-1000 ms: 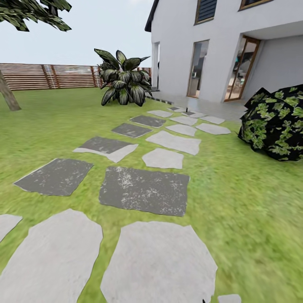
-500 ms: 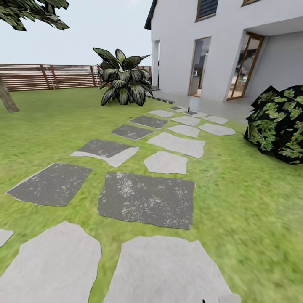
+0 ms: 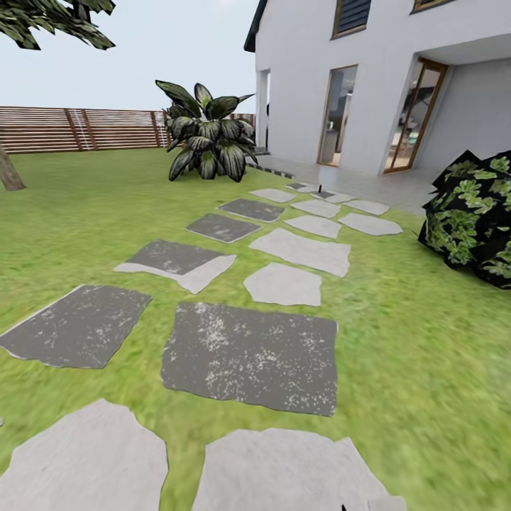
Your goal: In the garden, pick up the pesticide atomizer on the floor and spray pesticide onto both trees until each tree trunk is fully covered.
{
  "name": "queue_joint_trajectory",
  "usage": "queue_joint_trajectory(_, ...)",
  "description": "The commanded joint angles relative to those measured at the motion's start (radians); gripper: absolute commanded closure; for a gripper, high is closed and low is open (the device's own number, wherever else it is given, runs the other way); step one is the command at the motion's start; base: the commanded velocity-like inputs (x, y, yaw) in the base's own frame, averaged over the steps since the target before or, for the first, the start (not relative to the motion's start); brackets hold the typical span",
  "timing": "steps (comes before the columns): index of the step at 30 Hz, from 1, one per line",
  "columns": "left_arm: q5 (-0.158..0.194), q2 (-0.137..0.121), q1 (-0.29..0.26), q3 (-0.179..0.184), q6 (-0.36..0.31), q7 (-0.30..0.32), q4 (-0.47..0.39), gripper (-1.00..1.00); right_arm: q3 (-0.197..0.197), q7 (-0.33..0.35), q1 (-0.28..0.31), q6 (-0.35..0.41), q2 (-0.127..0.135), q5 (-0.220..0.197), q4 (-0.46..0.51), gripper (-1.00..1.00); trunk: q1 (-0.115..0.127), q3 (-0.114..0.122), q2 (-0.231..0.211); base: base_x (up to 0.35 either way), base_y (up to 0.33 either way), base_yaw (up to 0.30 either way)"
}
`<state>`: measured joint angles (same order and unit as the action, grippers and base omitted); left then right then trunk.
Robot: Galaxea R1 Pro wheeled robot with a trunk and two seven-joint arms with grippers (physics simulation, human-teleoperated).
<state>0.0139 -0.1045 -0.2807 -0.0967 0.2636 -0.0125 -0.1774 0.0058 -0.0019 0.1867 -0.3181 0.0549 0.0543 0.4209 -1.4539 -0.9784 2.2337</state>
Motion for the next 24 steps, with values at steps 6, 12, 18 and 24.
queue_joint_trajectory(6,0.001,0.000,-0.001,-0.003,0.003,0.000,0.001,-1.00,0.000,-0.001,0.001,-0.003,0.000,0.006,-0.001,-1.00,0.000,-0.001,0.000,0.337,0.081,-0.132)
queue_joint_trajectory(12,0.001,0.000,-0.001,-0.003,0.003,0.000,0.001,-1.00,0.000,0.000,0.001,-0.003,0.000,0.006,-0.001,-1.00,0.000,-0.001,0.000,0.337,0.081,-0.188)
queue_joint_trajectory(18,0.001,0.000,-0.001,-0.003,0.003,0.000,0.001,-1.00,0.000,-0.001,0.001,-0.003,0.000,0.006,-0.001,-1.00,0.000,-0.001,0.000,0.337,0.081,-0.070)
queue_joint_trajectory(24,0.000,0.000,-0.001,-0.003,0.003,0.000,0.001,-1.00,0.000,0.000,0.001,-0.004,0.000,0.006,-0.001,-1.00,0.000,-0.001,0.000,0.337,0.081,-0.005)
